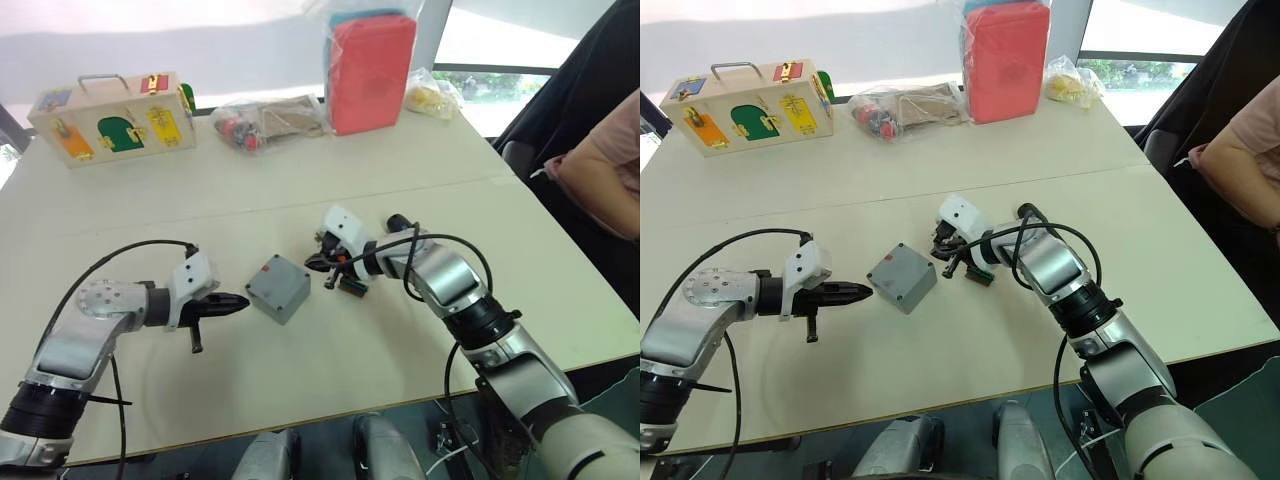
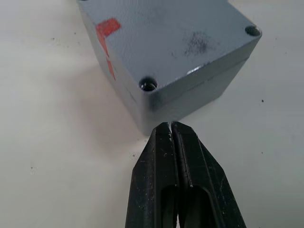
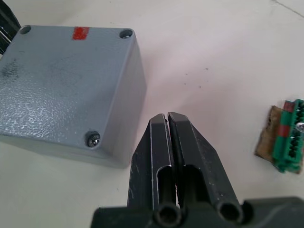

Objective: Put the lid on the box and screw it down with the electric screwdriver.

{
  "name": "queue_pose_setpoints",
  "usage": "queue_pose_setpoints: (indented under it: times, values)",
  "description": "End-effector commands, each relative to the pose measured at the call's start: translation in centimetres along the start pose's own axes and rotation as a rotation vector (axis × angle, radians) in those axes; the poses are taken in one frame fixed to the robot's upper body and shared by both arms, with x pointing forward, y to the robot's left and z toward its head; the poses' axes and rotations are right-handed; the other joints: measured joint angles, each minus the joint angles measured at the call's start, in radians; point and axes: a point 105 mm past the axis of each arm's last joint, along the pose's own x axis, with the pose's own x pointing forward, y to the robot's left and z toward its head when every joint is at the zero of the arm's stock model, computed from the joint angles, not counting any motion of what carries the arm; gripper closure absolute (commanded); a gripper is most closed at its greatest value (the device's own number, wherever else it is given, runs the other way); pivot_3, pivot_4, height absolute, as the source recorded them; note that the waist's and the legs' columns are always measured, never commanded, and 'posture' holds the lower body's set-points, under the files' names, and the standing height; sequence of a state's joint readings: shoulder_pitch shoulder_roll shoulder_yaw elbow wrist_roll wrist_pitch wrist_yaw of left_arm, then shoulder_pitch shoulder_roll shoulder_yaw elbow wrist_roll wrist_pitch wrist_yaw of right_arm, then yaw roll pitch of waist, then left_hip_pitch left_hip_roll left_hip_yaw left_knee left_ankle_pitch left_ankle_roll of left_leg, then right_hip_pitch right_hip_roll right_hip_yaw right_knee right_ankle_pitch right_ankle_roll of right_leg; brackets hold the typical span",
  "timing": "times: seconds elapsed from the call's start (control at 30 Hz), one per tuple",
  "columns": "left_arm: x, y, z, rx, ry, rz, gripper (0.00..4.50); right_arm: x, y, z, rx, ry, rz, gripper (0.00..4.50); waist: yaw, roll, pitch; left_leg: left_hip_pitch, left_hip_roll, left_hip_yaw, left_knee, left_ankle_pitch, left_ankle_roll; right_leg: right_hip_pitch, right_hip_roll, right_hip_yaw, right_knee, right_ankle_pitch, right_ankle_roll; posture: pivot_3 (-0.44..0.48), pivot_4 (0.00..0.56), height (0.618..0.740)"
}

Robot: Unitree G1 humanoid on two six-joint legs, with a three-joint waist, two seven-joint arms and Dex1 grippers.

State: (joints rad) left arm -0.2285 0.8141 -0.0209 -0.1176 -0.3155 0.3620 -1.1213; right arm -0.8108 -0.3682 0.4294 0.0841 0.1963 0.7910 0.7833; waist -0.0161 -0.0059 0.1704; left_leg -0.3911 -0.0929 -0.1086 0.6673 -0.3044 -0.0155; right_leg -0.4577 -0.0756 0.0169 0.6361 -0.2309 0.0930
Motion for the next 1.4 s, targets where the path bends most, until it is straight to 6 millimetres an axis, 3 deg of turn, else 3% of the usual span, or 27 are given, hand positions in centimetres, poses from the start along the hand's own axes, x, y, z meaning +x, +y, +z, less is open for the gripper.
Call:
queue_pose_setpoints:
  times: [0.03,0.27,0.67,0.83,1.0,1.1,1.2,1.3,1.4]
  values:
    - [0.5,0.7,1.2,0.035,-0.041,0.036,4.5,0.4,1.7,0.5,-0.029,-0.023,0.055,4.45,0.001,0.0,0.0,0.0,0.0,0.0,0.0,0.0,0.0,0.0,0.0,0.0,0.0,0.0,0.0,0.0,0.15,0.74]
    - [0.9,1.2,1.3,0.042,-0.047,0.042,4.5,-0.3,3.3,-0.1,-0.008,-0.002,0.112,4.45,-0.001,0.0,0.0,0.0,0.0,0.0,0.0,0.0,0.0,0.0,0.0,0.0,0.001,0.0,0.0,0.0,0.15,0.74]
    - [0.9,1.5,1.1,0.049,-0.039,0.035,4.5,-0.8,4.4,-0.3,0.022,0.011,0.131,4.45,-0.002,0.0,0.0,0.0,0.0,0.0,0.0,0.0,0.0,-0.001,0.0,0.0,0.001,0.0,0.0,0.0,0.15,0.74]
    - [-0.1,1.5,1.5,0.052,-0.044,0.047,4.5,-1.9,1.7,0.5,0.003,-0.021,0.006,4.45,-0.001,0.0,0.0,0.0,0.0,0.0,0.0,0.0,0.0,-0.001,0.0,0.0,0.001,0.0,0.0,0.0,0.15,0.74]
    - [-1.9,2.1,3.6,0.027,-0.108,0.086,4.5,-4.6,-2.1,2.4,0.031,-0.186,-0.176,4.45,0.001,0.0,0.0,0.0,0.0,0.0,0.001,0.0,0.0,0.0,0.0,0.0,0.001,0.0,0.0,0.0,0.15,0.74]
    - [-3.0,2.1,4.6,0.03,-0.13,0.096,4.5,-5.0,-3.7,2.7,0.088,-0.242,-0.268,4.45,-0.001,0.0,0.0,0.0,0.0,0.0,0.001,0.0,0.0,0.0,0.0,0.0,0.002,0.0,0.0,0.0,0.15,0.74]
    - [-3.0,2.1,5.8,0.053,-0.148,0.109,4.5,-4.7,-4.5,2.0,0.109,-0.234,-0.303,3.68,-0.004,0.0,0.0,0.0,0.0,0.0,0.0,0.0,0.0,-0.001,0.0,0.001,0.002,0.0,0.0,0.0,0.15,0.74]
    - [-2.7,2.3,6.9,0.063,-0.173,0.132,4.5,-3.6,-4.3,1.7,0.132,-0.24,-0.303,2.52,-0.003,0.0,0.0,0.0,0.0,0.001,0.0,0.0,0.0,-0.001,0.0,0.001,0.002,0.0,0.0,0.0,0.15,0.74]
    - [-2.4,2.1,8.2,0.075,-0.212,0.131,4.5,-2.3,-3.9,1.5,0.177,-0.252,-0.288,2.52,-0.005,0.0,0.0,0.0,0.0,0.001,0.001,0.0,0.0,-0.001,0.0,0.001,0.003,0.0,0.0,0.0,0.15,0.74]
